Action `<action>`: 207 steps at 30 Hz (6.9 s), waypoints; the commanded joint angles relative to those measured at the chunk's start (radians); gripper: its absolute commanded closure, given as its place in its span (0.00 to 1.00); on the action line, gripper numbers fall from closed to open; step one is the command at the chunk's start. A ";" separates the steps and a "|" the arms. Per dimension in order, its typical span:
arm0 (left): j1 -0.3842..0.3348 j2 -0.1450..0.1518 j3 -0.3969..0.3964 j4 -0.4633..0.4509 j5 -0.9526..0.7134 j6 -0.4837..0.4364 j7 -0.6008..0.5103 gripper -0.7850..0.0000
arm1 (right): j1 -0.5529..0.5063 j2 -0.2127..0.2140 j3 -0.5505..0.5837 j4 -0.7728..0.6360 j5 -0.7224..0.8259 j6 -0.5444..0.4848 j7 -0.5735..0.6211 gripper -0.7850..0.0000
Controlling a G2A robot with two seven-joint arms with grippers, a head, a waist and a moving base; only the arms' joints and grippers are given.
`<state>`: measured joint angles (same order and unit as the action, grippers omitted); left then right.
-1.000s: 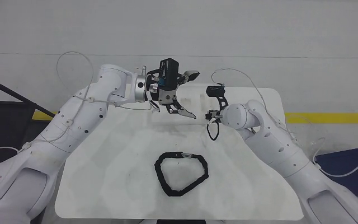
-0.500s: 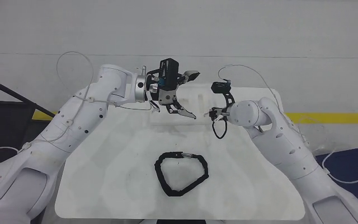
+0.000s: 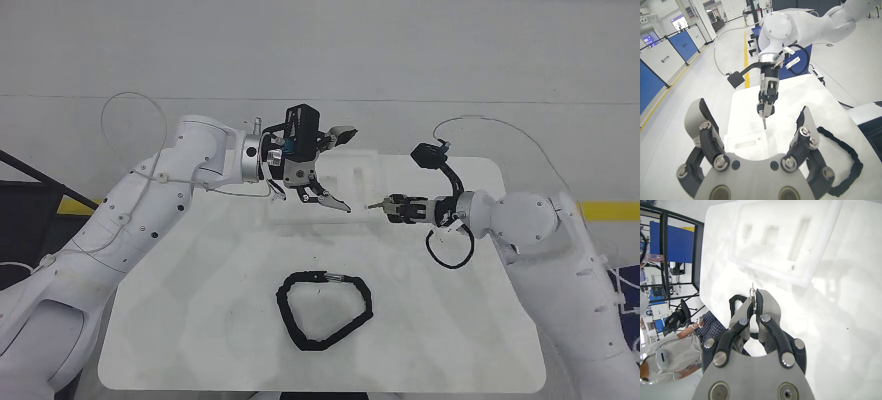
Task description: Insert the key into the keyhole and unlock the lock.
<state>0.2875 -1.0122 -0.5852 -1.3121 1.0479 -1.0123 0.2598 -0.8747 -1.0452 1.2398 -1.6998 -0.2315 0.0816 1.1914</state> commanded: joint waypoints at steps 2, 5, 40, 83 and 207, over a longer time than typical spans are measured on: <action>0.000 0.000 0.000 0.000 0.000 0.000 0.000 0.00 | -0.040 0.015 0.070 -0.055 0.040 -0.034 0.049 1.00; 0.000 0.000 0.000 0.000 0.000 0.000 0.000 0.00 | -0.081 0.028 0.146 -0.113 0.085 -0.057 0.076 1.00; 0.000 0.000 0.000 0.000 0.000 0.000 0.000 0.00 | -0.258 0.067 0.449 -0.254 0.340 -0.181 0.010 1.00; 0.526 0.092 -0.079 -0.207 0.269 0.164 -0.347 0.00 | -0.258 0.067 0.449 -0.254 0.340 -0.181 0.010 1.00; 0.501 -0.065 -0.141 -0.120 0.389 0.154 0.643 1.00 | -0.246 0.123 0.411 -0.383 0.461 0.274 0.236 1.00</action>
<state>0.7914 -1.0731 -0.7316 -1.4401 1.4415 -0.8612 0.8837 -1.1204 -0.9226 1.6512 -2.0831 0.2303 0.3566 1.4275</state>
